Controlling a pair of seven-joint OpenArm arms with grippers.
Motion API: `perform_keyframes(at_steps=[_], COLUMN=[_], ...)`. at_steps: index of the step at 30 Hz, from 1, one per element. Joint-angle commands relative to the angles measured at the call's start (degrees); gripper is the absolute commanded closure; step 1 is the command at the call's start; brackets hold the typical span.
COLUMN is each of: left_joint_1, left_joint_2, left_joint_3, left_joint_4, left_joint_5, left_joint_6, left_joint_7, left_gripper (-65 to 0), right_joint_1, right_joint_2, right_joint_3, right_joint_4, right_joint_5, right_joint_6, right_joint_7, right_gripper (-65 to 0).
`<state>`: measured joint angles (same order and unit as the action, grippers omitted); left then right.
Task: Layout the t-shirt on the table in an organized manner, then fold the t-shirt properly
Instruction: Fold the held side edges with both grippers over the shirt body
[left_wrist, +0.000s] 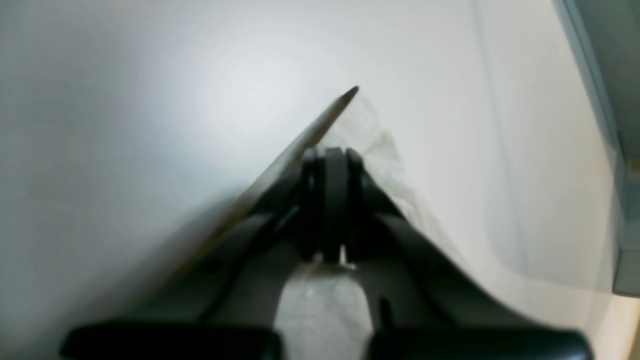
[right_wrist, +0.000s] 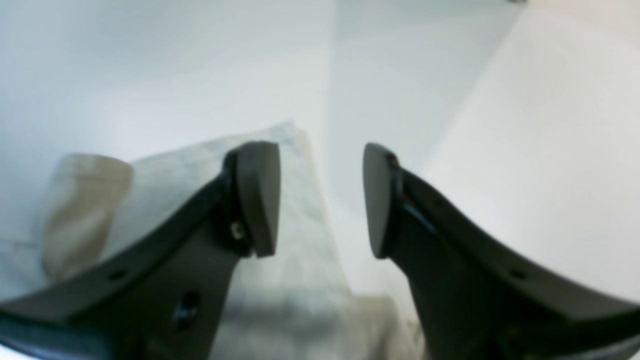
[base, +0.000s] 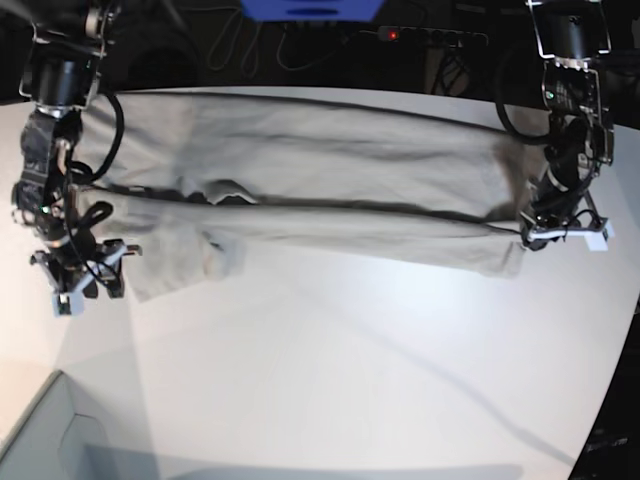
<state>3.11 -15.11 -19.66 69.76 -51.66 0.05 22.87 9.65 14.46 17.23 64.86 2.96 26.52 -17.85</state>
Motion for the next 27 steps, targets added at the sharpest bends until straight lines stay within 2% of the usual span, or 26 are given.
perform_keyframes(at_steps=[1,7,9,13,16,27], left_joint_1=[-0.7,-0.7,-0.7,-0.7,-1.5,-1.8], left_joint_2=[-0.8,-0.8,-0.8,-0.8,-0.8,-0.8], left_joint_3=[-0.3,-0.2,-0.1,-0.1,-0.1,-0.1], left_joint_4=[0.9,0.9,0.9,0.9,0.9,0.9], left_joint_5=[-0.4,-0.4,-0.4,-0.4,-0.4,-0.3], left_joint_6=[-0.3,-0.3,-0.3,-0.3,-0.3,-0.3], left_joint_7=[-0.9,-0.9,-0.9,-0.9,-0.9,-0.9], left_gripper=[-0.1,-0.1,-0.1,-0.1,-0.1,-0.1], right_joint_1=[2.9,13.4,15.5,16.7,16.3,16.4], right_joint_2=[1.6,3.6,3.9,3.9,3.8,3.8], right_joint_3=[0.0,-3.7,-5.4,-8.9,-10.8,-11.2], right_joint_4=[-2.3,-20.5,-23.9,-25.6,-25.7,-31.3], right_joint_5=[0.3,0.3,0.3,0.3,0.3,0.2], right_joint_6=[-0.2,-0.2,-0.2,-0.2,-0.2,-0.2], right_joint_7=[1.0,1.3,1.3,1.8,4.9,8.6], right_gripper=[-27.5,-27.7,-29.7,-36.9,-39.8,-39.8])
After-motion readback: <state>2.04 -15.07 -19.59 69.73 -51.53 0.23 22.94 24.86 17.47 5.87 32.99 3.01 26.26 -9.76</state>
